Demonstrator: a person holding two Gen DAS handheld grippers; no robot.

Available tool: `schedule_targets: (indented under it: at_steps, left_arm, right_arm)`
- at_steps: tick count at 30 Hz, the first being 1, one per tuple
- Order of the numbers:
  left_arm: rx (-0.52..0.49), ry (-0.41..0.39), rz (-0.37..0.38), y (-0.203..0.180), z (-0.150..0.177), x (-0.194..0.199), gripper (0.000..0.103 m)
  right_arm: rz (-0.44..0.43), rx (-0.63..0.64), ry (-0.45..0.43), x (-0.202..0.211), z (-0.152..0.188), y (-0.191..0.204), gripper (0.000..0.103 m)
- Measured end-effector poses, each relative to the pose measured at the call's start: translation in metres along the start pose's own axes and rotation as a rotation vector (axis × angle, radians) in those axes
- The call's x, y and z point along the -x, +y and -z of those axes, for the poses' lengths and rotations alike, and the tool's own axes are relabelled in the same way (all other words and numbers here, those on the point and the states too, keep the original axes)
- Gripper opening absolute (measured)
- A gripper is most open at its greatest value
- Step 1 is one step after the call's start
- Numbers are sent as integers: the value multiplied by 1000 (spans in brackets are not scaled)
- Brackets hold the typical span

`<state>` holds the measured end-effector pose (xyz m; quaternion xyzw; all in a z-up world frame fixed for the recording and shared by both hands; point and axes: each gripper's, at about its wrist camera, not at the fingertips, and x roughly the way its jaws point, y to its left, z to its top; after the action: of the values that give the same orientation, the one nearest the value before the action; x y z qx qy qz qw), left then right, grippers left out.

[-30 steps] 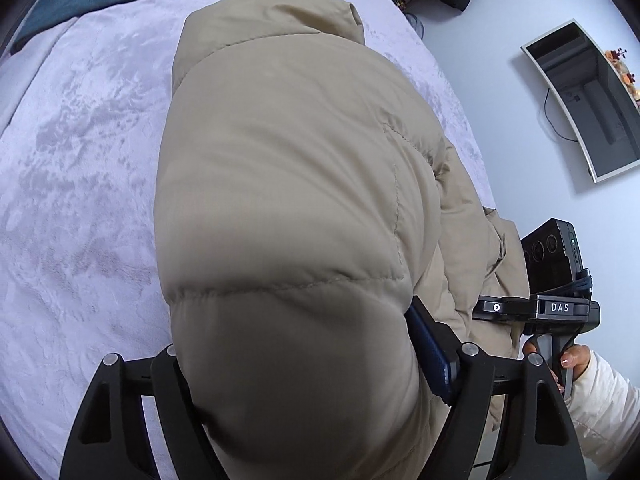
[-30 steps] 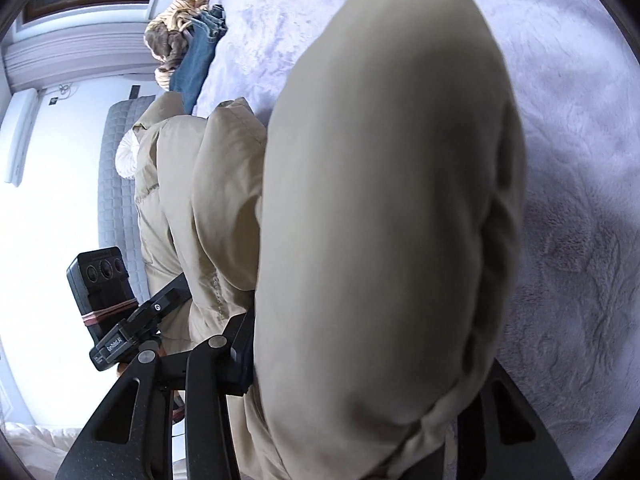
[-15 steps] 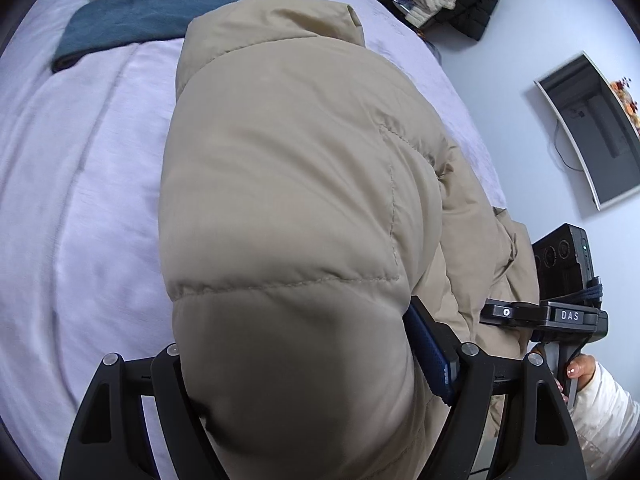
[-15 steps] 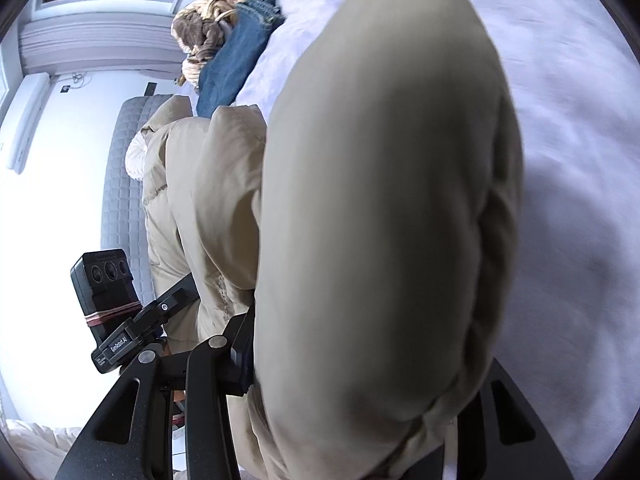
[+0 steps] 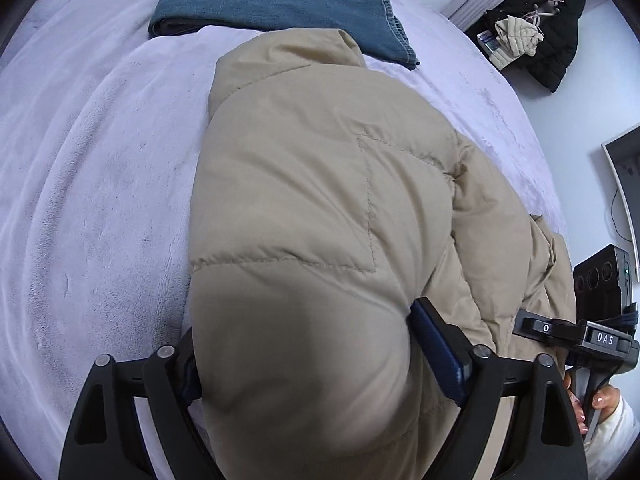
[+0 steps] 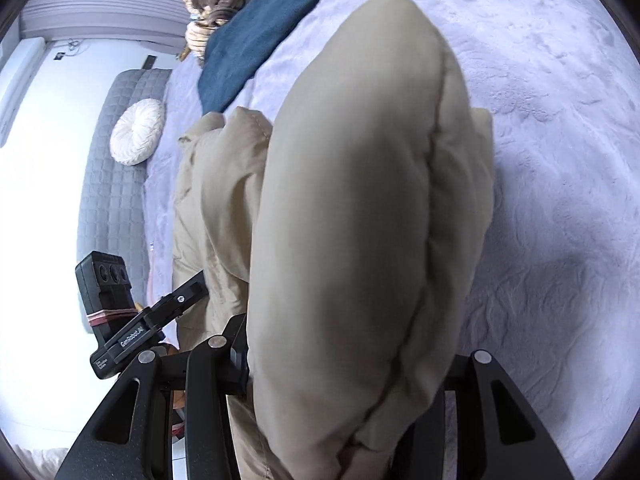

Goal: Fold large clothes
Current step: 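Lay the folded jacket down on the bed and open both tools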

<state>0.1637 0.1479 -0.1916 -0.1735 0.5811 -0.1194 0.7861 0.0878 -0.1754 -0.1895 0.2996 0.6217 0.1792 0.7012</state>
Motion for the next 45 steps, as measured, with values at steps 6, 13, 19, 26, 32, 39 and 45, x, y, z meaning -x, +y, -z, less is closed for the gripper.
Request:
schedule_targets:
  at_steps: [6,13,19,26,32,39,45]
  left_arm:
    - [-58,-78,-129,-12,14,5,103]
    - [-54,-236,-163,-22,-4,39,63]
    - [-105,-209,-203,-42,-6,17,63]
    - [-128,-234,-248,-63,7,-1,66]
    - [-149,-257,-282,-69,12,-6,67]
    - [-126,-208,-284,-67,14,14,71]
    - [-124,-142,-284,-64,32,35,71]
  right_arm:
    - [69,-60,-10,-1,9,-6,72]
    - [310,29,-236,83,17,14,68]
    - [276,194,-290,82,4,70,24]
    - [435,183,-214,-4,-7,57,17]
    - [418,200,-237,-12,-2,38,16]
    - [406,169,-215,0,0,49,18]
    - [402,182,-205,21,24,67,20]
